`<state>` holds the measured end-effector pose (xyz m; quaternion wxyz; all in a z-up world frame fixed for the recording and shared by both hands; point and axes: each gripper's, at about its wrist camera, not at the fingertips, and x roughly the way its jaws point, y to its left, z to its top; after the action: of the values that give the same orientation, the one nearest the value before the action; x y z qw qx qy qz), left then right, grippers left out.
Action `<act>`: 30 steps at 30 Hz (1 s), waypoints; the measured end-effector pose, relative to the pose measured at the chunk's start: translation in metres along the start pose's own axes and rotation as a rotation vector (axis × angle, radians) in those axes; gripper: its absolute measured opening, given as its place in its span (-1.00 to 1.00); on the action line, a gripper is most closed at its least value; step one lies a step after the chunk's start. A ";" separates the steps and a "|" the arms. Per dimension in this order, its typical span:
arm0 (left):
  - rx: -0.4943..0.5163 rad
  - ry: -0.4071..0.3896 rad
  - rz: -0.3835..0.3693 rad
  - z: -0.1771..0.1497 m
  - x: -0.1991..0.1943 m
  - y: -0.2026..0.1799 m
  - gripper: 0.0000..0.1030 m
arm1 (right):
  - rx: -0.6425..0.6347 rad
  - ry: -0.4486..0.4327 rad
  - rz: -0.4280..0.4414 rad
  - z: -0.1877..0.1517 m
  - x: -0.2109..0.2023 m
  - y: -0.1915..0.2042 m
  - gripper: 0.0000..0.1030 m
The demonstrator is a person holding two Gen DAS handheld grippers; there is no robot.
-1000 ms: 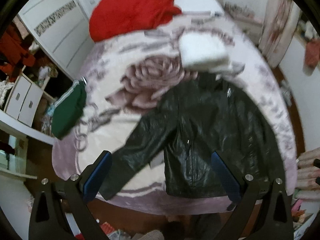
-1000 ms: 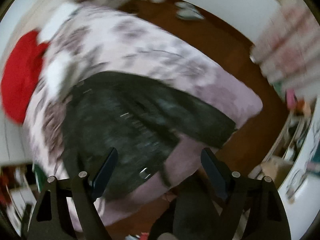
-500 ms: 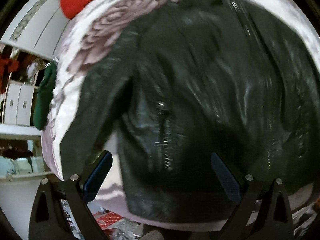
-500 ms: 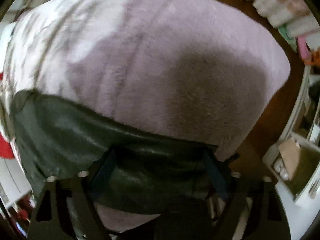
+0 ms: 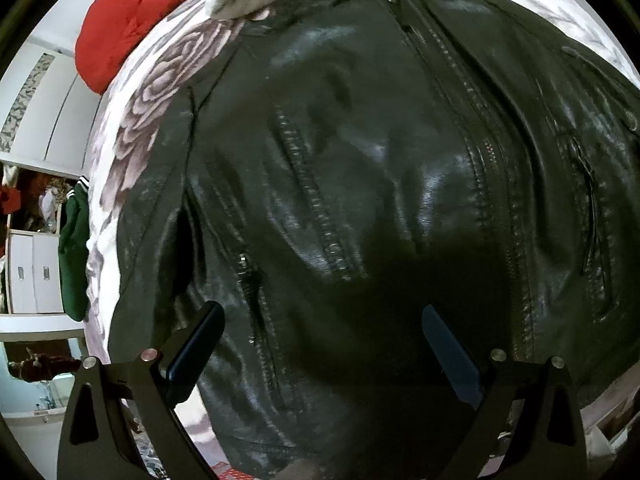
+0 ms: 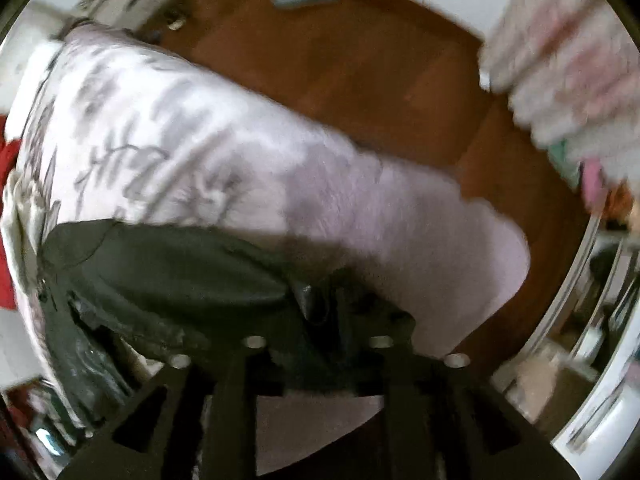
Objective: Fold large clothes
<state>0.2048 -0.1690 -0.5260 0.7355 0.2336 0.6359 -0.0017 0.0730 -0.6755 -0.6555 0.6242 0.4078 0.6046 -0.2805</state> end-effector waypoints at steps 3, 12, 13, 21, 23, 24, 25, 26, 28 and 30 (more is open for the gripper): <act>-0.004 0.004 -0.026 -0.003 0.007 -0.002 0.96 | 0.214 -0.061 0.127 -0.046 -0.015 -0.046 0.06; -0.065 0.026 -0.085 -0.006 0.037 -0.004 0.97 | 0.603 -0.087 0.674 -0.127 0.083 -0.080 0.17; -0.075 0.030 -0.095 -0.005 0.039 -0.003 0.97 | 0.660 -0.156 0.719 -0.128 0.084 -0.081 0.17; -0.137 0.034 -0.161 -0.005 0.049 0.010 1.00 | 0.846 -0.324 0.922 -0.105 0.102 -0.068 -0.88; -0.138 0.030 -0.165 -0.003 0.049 0.013 1.00 | 0.822 -0.337 0.848 -0.098 0.087 -0.062 -0.89; -0.140 0.029 -0.169 -0.004 0.048 0.013 1.00 | 0.796 -0.356 0.811 -0.094 0.075 -0.060 -0.90; -0.145 0.032 -0.178 -0.003 0.049 0.015 1.00 | 0.775 -0.376 0.790 -0.090 0.065 -0.057 -0.91; -0.153 0.036 -0.189 -0.004 0.049 0.018 1.00 | 0.742 -0.398 0.753 -0.086 0.046 -0.054 -0.91; -0.175 0.037 -0.202 -0.003 0.051 0.023 1.00 | 0.678 -0.400 0.713 -0.083 0.019 -0.052 -0.91; -0.195 0.039 -0.214 -0.003 0.053 0.027 1.00 | 0.601 -0.412 0.682 -0.078 -0.015 -0.046 -0.90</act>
<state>0.2205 -0.1279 -0.5669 0.7378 0.0920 0.6686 -0.0137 -0.0087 -0.6347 -0.6440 0.6418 0.6803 0.1934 -0.2966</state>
